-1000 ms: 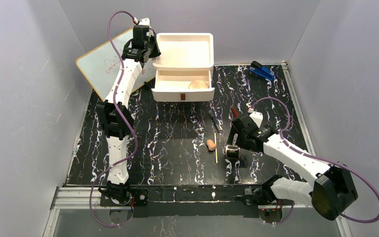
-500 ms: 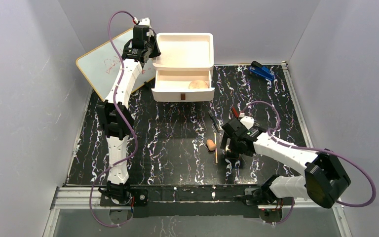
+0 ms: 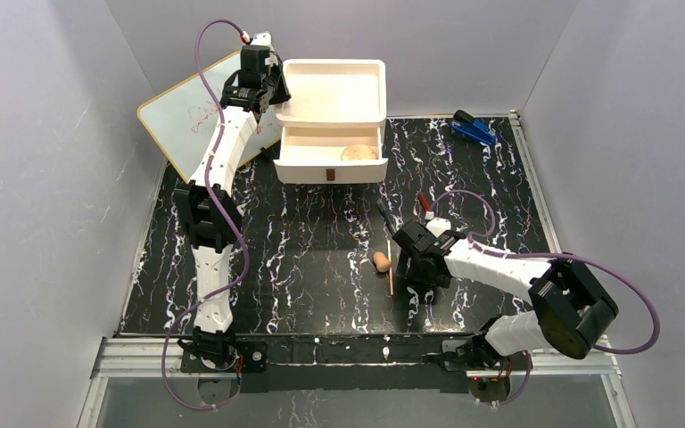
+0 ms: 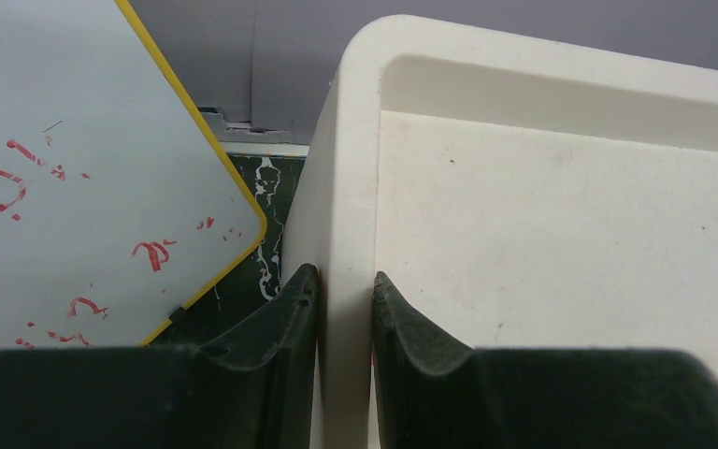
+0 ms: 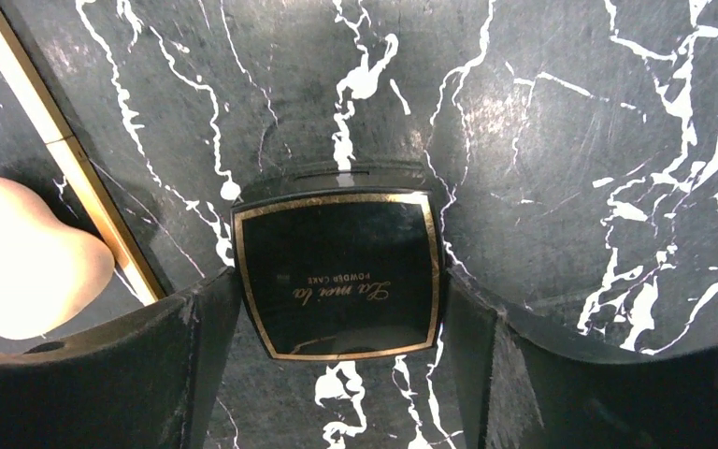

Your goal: Organize the makeup

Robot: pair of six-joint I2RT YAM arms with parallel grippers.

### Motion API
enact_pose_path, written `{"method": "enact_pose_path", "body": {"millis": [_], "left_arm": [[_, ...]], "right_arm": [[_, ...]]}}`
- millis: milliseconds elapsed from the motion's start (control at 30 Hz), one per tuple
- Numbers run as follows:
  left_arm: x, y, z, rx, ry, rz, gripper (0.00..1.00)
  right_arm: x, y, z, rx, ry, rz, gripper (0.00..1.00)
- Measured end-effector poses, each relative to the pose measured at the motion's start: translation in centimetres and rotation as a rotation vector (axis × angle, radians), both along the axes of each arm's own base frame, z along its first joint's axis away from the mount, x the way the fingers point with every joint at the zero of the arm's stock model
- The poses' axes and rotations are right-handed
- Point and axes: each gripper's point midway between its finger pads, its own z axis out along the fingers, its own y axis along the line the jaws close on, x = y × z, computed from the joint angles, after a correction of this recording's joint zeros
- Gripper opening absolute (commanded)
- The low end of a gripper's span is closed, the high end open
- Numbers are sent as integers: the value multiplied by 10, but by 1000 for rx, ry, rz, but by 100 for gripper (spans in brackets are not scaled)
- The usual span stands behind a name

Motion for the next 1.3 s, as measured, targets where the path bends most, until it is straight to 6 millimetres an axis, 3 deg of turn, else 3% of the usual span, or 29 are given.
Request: {"method": "enact_pose_path", "body": {"millis": [67,200,333,667,700,800,900,1033,1167,1300], "left_arm": [[0,0,0,0,0,0,0],[0,0,0,0,0,-1,0],[0,0,0,0,-1,-1,0],[0,0,0,0,-1,-1,0],[0,0,0,0,-1,-1,0],[0,0,0,0,-1,-1,0],[0,0,0,0,-1,-1,0],[0,0,0,0,-1,-1,0],[0,0,0,0,-1,-1,0],[0,0,0,0,-1,-1,0]], "right_arm": [[1,2,-1,9,-4,-9,67],[3,2,-2,11,-13,-10,55],[3,2,-3,9,-18,-5,26],[6,9,9,-17,-10,27,5],[9,13,16,-19,-18,37,2],[36,40,64,15,-119,78,1],[74,73,133,86,-283,112,1],[110,96,198,105,-437,145,1],[139,117,224,80,-507,184,1],[161,142,227,64,-526,229,1]]}}
